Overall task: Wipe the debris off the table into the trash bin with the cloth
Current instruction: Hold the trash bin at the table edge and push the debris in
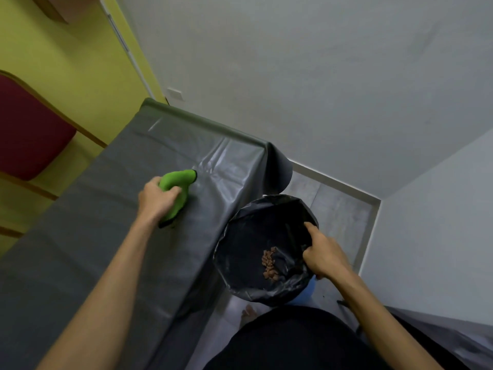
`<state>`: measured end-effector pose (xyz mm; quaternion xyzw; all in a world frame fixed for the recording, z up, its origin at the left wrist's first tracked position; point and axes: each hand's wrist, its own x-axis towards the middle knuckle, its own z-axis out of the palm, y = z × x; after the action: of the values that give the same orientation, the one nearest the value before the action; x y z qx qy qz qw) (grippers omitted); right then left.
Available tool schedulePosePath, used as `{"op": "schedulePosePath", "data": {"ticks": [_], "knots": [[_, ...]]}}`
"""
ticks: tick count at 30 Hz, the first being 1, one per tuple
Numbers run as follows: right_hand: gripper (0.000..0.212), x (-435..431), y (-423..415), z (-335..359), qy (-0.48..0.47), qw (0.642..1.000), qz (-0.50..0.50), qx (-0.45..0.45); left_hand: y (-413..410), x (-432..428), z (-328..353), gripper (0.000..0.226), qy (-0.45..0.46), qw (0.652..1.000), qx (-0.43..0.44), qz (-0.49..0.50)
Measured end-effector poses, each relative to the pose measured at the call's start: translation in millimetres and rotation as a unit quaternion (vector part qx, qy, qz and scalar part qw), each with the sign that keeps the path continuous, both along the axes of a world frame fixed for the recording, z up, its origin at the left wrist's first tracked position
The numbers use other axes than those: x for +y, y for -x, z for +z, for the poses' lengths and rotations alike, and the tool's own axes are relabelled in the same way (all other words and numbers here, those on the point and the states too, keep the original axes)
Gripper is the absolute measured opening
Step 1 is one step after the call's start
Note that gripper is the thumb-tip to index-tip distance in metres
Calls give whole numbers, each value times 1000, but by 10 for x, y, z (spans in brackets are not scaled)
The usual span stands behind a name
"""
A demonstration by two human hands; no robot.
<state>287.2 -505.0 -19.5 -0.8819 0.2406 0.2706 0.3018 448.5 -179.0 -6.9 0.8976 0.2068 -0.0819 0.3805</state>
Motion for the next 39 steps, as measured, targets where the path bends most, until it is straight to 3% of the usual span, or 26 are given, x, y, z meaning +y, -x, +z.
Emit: {"op": "schedulePosePath", "data": {"ticks": [2, 6, 10, 14, 18, 22, 25, 27, 29, 31, 35, 39], "knots": [[79, 3, -13, 10, -1, 1000, -1, -2, -122, 96, -148, 31, -139, 989, 20, -52], [78, 0, -16, 21, 1, 1000, -6, -1, 89, -215, -404, 41, -154, 980, 62, -107], [78, 4, -25, 18, -3, 1000, -10, -3, 645, -864, -502, 34, -56, 991, 22, -122], [80, -12, -53, 15, -6, 1000, -12, -2, 1106, -1310, -525, 26, 173, 966, 128, -146], [81, -31, -49, 35, -12, 1000, -15, -5, 1119, -1357, -438, 31, 236, 959, 99, -125], [80, -11, -42, 42, -17, 1000, -15, -4, 769, -1218, -28, 17, 295, 955, 20, -31], [79, -7, -24, 60, -21, 1000, -18, -5, 427, -918, 144, 16, 235, 970, -57, 41], [79, -3, -12, 70, -24, 1000, -19, -5, 209, -645, 82, 18, 110, 988, -92, 50], [79, -10, -6, 80, -22, 1000, -19, -5, 109, -424, -79, 34, -38, 997, -58, 16], [79, -15, 0, 93, -21, 1000, -18, -5, 166, -346, -247, 45, -106, 994, 16, -30], [77, -5, -4, 114, -20, 1000, -16, -4, 423, -510, -364, 45, -147, 985, 44, -80], [79, 0, -12, 118, -21, 1000, -17, -4, 634, -810, -350, 39, -112, 986, 61, -105]]}}
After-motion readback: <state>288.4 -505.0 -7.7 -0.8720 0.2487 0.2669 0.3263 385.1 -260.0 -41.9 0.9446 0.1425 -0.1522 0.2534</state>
